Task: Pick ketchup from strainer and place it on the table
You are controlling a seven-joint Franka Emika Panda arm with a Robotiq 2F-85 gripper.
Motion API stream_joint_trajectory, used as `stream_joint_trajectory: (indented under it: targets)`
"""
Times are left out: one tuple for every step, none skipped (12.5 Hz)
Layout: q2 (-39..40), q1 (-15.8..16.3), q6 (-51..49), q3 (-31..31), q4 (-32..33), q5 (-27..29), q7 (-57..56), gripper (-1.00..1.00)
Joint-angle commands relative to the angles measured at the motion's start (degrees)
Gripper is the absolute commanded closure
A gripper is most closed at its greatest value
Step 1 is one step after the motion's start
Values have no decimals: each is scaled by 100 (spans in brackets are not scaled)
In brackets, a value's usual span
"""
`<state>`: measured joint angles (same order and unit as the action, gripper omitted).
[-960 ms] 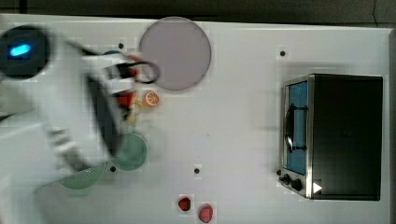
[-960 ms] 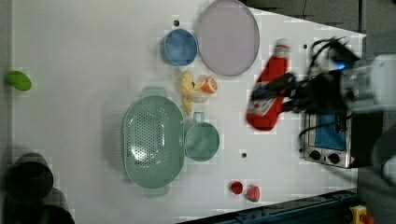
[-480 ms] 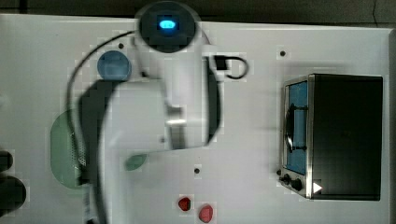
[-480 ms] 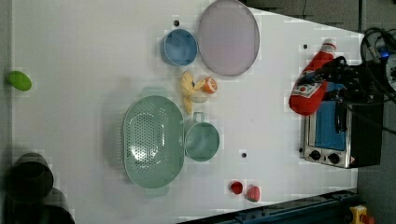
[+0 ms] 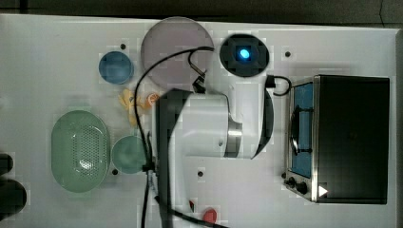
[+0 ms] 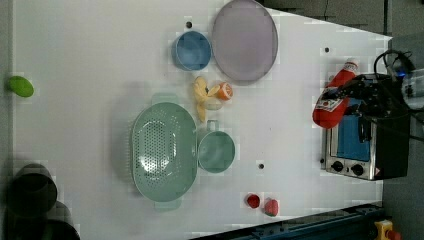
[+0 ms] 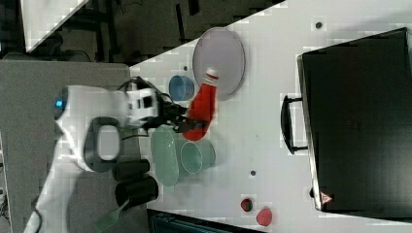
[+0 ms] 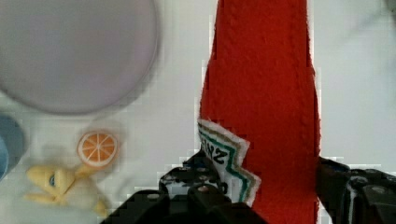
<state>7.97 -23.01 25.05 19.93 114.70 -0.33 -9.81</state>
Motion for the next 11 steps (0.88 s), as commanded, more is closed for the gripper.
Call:
stream_joint_trajectory:
  targets:
    - [-45, 56, 714, -172, 730, -20, -385, -21]
    - [20, 57, 1061, -174, 963, -20, -385, -21]
    - [115, 65, 1389, -167, 1179, -21, -385, -21]
    - [229, 70, 1680, -161, 1355, -24, -384, -21]
    - [355, 70, 1913, -163, 1490, -26, -385, -21]
    - [480, 69, 2112, -172, 1575, -57, -385, -21]
    - [605, 63, 2248, -205, 1620, -176, -384, -21]
    - [714, 64, 2363, -228, 1634, -352, -385, -27]
    - [797, 63, 2433, -248, 1634, -537, -385, -47]
    - [836, 61, 2476, -252, 1632, -684, -385, -69]
    - [809, 59, 2477, -247, 1620, -693, -384, -91]
